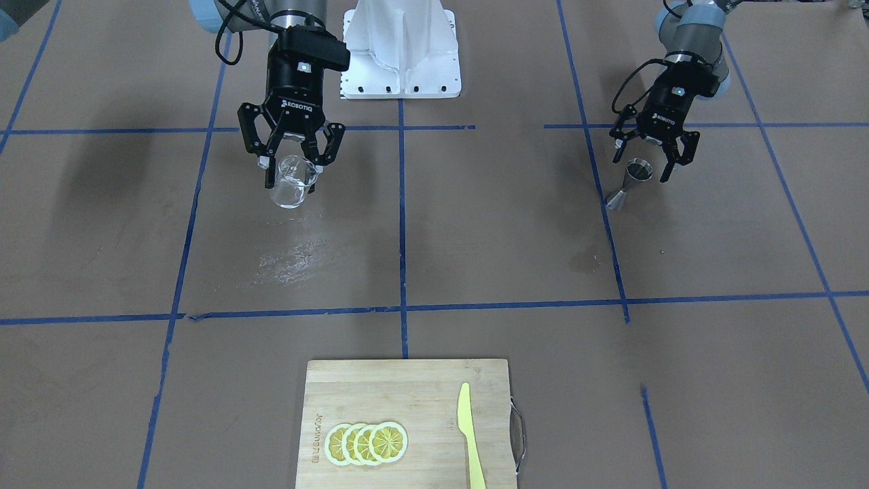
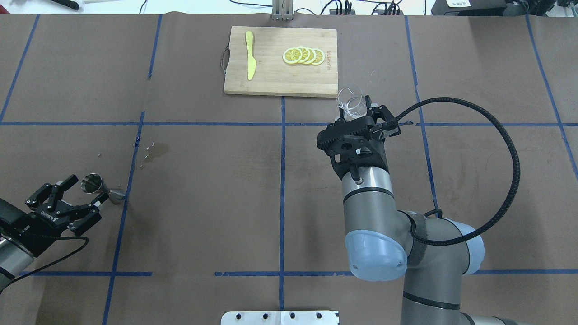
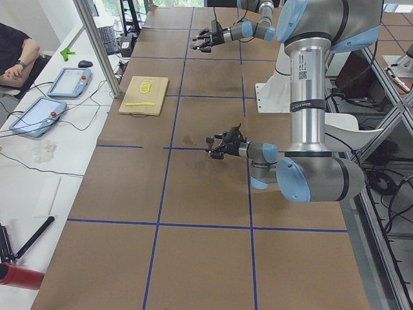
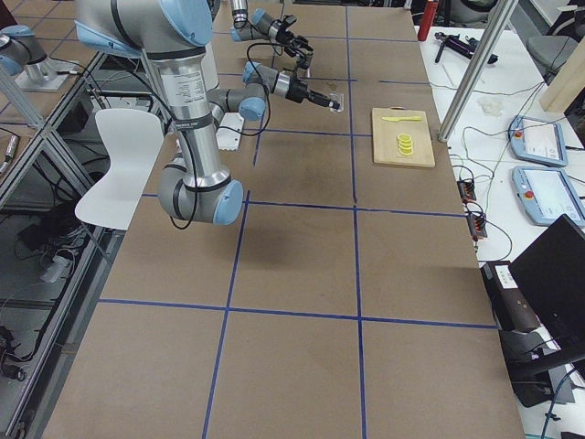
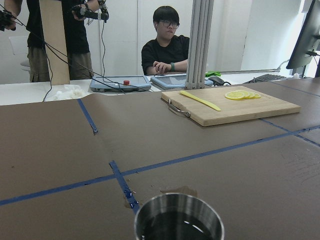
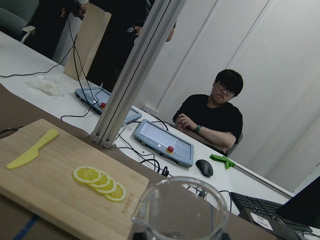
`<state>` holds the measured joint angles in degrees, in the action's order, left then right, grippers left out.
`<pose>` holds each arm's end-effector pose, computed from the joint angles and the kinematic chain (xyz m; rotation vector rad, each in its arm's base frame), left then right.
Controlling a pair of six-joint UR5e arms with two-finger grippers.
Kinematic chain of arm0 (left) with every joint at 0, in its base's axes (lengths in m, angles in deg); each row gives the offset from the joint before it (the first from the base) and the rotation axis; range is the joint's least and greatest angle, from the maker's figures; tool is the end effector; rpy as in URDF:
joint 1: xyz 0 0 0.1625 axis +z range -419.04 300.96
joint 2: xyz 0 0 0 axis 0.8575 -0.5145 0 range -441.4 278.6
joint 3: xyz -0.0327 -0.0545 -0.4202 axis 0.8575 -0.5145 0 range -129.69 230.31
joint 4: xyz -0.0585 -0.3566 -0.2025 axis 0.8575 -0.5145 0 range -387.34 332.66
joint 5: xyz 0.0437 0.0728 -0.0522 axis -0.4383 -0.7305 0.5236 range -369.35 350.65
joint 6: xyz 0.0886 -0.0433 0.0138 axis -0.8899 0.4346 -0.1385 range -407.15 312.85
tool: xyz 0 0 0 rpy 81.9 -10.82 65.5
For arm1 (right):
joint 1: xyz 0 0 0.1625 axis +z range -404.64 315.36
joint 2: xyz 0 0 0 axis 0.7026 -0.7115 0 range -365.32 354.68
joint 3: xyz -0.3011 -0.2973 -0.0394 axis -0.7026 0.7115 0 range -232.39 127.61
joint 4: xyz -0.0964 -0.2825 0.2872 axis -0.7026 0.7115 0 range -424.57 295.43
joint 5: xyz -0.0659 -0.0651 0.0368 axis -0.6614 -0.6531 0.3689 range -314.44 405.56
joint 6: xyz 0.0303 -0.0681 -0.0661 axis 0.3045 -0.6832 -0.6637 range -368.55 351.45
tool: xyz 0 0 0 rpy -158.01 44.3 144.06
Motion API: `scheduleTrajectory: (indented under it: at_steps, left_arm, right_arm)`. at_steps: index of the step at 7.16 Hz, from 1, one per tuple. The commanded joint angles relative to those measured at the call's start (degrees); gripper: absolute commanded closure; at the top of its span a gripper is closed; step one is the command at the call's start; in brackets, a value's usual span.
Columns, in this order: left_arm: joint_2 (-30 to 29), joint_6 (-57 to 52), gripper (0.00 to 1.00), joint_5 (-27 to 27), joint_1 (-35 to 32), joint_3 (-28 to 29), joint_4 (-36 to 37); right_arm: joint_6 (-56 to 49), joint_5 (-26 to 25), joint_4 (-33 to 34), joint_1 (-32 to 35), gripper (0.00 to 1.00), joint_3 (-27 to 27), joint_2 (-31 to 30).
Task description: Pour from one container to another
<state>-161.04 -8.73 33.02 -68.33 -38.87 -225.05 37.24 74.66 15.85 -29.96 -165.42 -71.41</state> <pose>0.3255 -0.2629 0.5499 1.2984 1.0173 -0.1380 -0.4622 -0.3488 0.2081 1.2664 -0.2922 0.0827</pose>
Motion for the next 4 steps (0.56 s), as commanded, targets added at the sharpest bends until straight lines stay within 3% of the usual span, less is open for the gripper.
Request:
scheduleTrajectory:
  at_steps: [1,4]
  left_arm:
    - [0.18,-0.10,0.00,-0.10,-0.12,-2.04,-1.89]
    - [0.18,-2.46,0.00,1.21,-2.65,-4.42,-1.28]
  right_arm:
    - [0.00,-0.09,0.00,0.00,1.00,-0.09,0.00]
    - [0.00,-0.09,0.00,0.00,1.00,0.00,-0.09]
